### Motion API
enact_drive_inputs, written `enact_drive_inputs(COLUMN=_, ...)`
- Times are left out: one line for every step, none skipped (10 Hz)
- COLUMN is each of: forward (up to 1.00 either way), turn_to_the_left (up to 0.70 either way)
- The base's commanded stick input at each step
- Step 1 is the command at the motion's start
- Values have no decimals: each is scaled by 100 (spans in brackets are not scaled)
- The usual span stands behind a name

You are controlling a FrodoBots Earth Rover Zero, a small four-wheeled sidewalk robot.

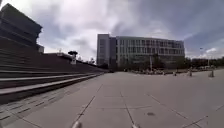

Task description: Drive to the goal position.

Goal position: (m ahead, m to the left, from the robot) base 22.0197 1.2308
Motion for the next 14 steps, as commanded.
enact_drive_inputs(forward=0, turn_to_the_left=-70)
enact_drive_inputs(forward=0, turn_to_the_left=-70)
enact_drive_inputs(forward=0, turn_to_the_left=-70)
enact_drive_inputs(forward=0, turn_to_the_left=-70)
enact_drive_inputs(forward=0, turn_to_the_left=-70)
enact_drive_inputs(forward=0, turn_to_the_left=-70)
enact_drive_inputs(forward=0, turn_to_the_left=-70)
enact_drive_inputs(forward=0, turn_to_the_left=-70)
enact_drive_inputs(forward=0, turn_to_the_left=-70)
enact_drive_inputs(forward=0, turn_to_the_left=-70)
enact_drive_inputs(forward=0, turn_to_the_left=-70)
enact_drive_inputs(forward=0, turn_to_the_left=-70)
enact_drive_inputs(forward=0, turn_to_the_left=-70)
enact_drive_inputs(forward=0, turn_to_the_left=-70)
